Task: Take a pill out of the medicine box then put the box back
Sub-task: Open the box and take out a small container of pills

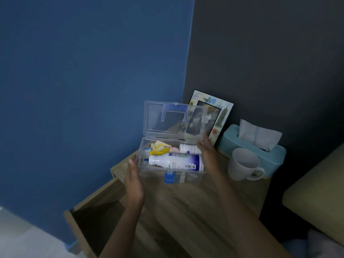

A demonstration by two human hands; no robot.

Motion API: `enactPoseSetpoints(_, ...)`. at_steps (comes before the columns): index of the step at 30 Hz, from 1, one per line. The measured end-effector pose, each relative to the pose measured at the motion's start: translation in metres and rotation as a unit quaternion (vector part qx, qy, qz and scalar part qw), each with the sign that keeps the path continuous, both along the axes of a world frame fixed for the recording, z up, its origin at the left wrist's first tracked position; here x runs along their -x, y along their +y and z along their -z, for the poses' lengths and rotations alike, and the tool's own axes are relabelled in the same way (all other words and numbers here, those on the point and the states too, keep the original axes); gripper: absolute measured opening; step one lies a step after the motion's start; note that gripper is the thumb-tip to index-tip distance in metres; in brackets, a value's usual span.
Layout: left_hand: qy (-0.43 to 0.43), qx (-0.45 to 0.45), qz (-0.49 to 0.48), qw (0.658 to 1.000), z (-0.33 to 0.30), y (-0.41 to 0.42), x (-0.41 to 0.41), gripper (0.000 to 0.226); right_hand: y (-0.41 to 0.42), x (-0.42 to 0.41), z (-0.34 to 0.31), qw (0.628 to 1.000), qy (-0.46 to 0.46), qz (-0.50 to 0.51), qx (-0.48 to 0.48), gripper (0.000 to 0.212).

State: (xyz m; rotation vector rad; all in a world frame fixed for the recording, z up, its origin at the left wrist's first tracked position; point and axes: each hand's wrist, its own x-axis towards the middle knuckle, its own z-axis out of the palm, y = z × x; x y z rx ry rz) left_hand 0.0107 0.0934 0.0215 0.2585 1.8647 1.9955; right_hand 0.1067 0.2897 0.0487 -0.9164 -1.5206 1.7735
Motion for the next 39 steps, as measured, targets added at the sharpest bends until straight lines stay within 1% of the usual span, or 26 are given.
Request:
enactPoseSetpoints(6,-0.010,-0.004,0.007,1.000,0.002,-0.001,0.001,0.077,0.003,0.002,0.005,1.000,0.009,-0.004,0.025,0.072)
enactPoseSetpoints(10,0.003,-0.007,0.003,1.000,0.003,-0.001,0.001,0.058,0.000,0.001,0.008,0.999,0.013,0.000,0.045,0.071)
enactPoseSetpoints(14,0.032,-0.003,-0.002,0.999,0.004,-0.001,-0.001,0.050,-0.001,0.000,0.008,0.998,0.019,0.011,0.052,0.067)
enactPoseSetpoints(19,0.039,0.007,-0.009,0.999,0.005,0.000,0.001,0.052,-0.003,0.000,0.004,0.999,0.015,0.008,0.048,0.066)
enactPoseSetpoints(27,0.059,0.009,-0.007,0.998,0.002,0.004,0.007,0.055,-0.008,-0.002,0.006,0.998,0.041,0.013,0.056,0.068)
enactPoseSetpoints(31,0.069,0.017,-0.007,0.997,0.002,0.002,0.008,0.057,-0.009,-0.002,0.005,0.998,0.034,0.017,0.054,0.067)
enactPoseSetpoints(33,0.110,0.031,-0.023,0.993,-0.001,0.003,0.011,0.057,-0.010,-0.002,0.004,0.998,0.037,0.018,0.056,0.066)
enactPoseSetpoints(36,0.205,0.025,-0.042,0.978,-0.015,0.013,0.018,0.052,-0.009,-0.002,0.005,0.996,0.048,0.018,0.071,0.067)
enactPoseSetpoints(38,0.265,0.019,-0.023,0.964,-0.025,0.027,0.025,0.041,-0.009,-0.002,0.007,0.996,0.052,0.020,0.074,0.067)
enactPoseSetpoints(39,0.282,0.025,0.003,0.959,-0.030,0.037,0.028,0.035,-0.009,-0.002,0.007,0.996,0.054,0.022,0.071,0.067)
